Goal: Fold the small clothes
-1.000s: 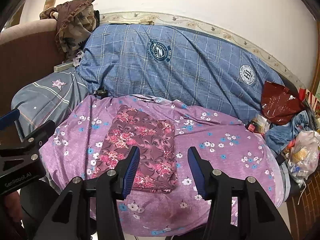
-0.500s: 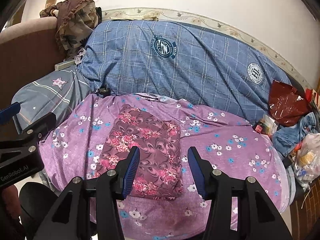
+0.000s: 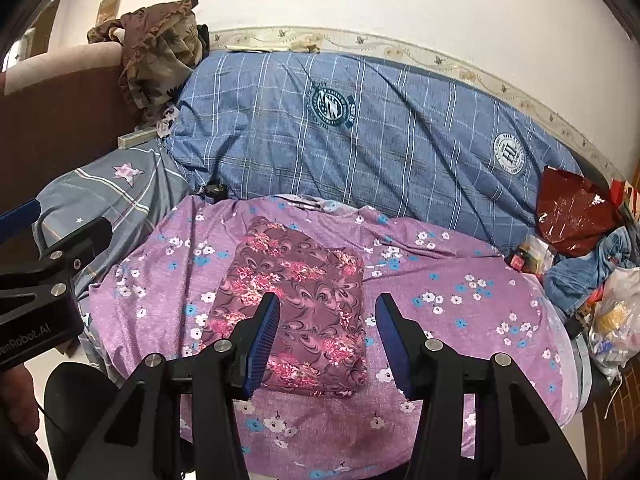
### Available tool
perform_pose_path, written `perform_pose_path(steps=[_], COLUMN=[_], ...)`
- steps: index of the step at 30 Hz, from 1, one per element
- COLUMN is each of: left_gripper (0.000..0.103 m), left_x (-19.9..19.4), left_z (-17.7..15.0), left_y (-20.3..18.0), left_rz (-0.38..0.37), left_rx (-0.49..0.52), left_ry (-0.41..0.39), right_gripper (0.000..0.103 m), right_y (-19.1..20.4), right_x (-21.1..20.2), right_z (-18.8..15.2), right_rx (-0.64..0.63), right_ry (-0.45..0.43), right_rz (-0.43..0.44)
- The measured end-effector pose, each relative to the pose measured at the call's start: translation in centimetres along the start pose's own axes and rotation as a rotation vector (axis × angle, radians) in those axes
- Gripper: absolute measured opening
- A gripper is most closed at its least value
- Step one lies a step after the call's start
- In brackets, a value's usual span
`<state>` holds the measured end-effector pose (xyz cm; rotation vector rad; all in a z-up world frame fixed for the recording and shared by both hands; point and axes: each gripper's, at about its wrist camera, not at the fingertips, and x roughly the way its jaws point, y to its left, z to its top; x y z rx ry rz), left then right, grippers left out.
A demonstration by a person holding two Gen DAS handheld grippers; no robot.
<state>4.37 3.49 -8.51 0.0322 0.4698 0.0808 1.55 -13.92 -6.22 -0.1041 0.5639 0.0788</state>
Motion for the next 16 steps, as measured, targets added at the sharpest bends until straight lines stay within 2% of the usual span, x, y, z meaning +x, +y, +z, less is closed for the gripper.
perform_pose_path(steps=[8,16], left_gripper=[0.103,0.103], left_x=[0.3,4.0], left_z=[0.2,0.1], left_y=[-0.4,-1.0], left_rz=[-0.003,-0.013], left_rx=[0.006,-0.013], left_ry=[0.002,0.049], right_gripper=[0.052,0.052], right_y=[-0.5,-1.5], right_x=[0.5,4.6], right_z=[-0.2,-0.4], right_rx=[0.011,0.025], right_ry=[0.007,0.057], right_rz=[0.001,0.025])
